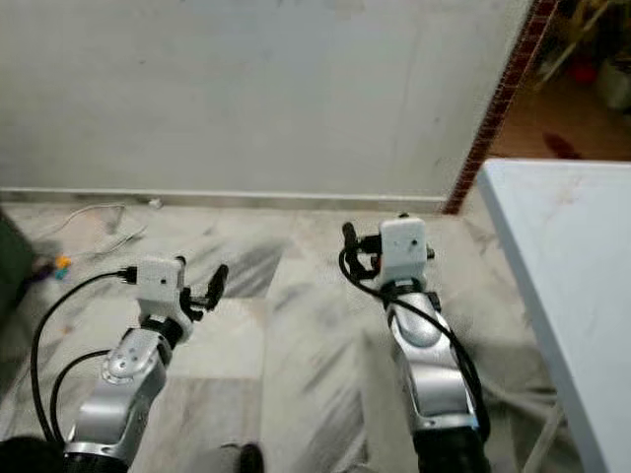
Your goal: Hang keys on a hook
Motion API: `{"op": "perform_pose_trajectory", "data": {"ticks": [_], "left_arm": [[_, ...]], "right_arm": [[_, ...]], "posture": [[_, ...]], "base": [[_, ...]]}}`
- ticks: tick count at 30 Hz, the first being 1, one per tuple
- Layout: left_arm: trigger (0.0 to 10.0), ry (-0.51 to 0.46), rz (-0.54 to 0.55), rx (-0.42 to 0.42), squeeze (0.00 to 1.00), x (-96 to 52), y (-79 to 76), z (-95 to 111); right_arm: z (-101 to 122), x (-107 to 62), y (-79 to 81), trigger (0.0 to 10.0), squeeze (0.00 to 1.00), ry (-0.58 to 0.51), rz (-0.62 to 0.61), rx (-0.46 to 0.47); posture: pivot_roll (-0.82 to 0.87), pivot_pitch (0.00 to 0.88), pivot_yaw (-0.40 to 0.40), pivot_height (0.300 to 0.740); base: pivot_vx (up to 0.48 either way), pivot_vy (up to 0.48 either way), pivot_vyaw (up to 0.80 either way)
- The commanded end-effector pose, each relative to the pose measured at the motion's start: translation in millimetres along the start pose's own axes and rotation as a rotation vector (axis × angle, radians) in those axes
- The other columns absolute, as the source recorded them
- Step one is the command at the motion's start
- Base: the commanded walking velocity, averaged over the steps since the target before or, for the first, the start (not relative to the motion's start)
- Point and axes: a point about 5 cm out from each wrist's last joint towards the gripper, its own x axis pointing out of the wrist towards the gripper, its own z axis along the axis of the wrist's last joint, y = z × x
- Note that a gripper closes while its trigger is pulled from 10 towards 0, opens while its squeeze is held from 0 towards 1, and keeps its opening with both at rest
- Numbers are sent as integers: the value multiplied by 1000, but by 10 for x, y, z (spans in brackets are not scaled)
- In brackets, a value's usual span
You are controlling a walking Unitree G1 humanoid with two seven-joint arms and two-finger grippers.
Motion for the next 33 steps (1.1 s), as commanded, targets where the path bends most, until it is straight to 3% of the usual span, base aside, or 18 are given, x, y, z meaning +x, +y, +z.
{"op": "perform_pose_trajectory", "data": {"ticks": [1, 6, 8, 20, 33], "left_arm": [[10000, -13, -6, 12, 0, 16, 22, 49], [10000, -21, -16, 6, 0, 7, 29, 68], [10000, -23, -21, 6, 0, -3, 37, 82], [10000, -34, -21, -6, 0, -2, 109, 159], [10000, -22, -8, -26, 0, -12, 69, 123]], "right_arm": [[46, 16, 2, 10000, 0, -18, -14, 15], [96, 31, 2, 10000, 0, -45, -31, 58], [73, 36, -12, 10000, 0, -34, -55, 134], [-84, -8, 42, 10000, 0, 8, -81, 156], [-85, 43, 12, 10000, 0, 19, -61, 132]], "posture": [[-4, 144, 23, 740], [1, 148, 34, 740], [8, 150, 46, 740], [30, 151, 74, 740], [30, 144, 39, 740]], "base": [[0, 0, 0], [0, 0, 0], [0, 0, 0], [0, 0, 0], [0, 465, 0]]}}
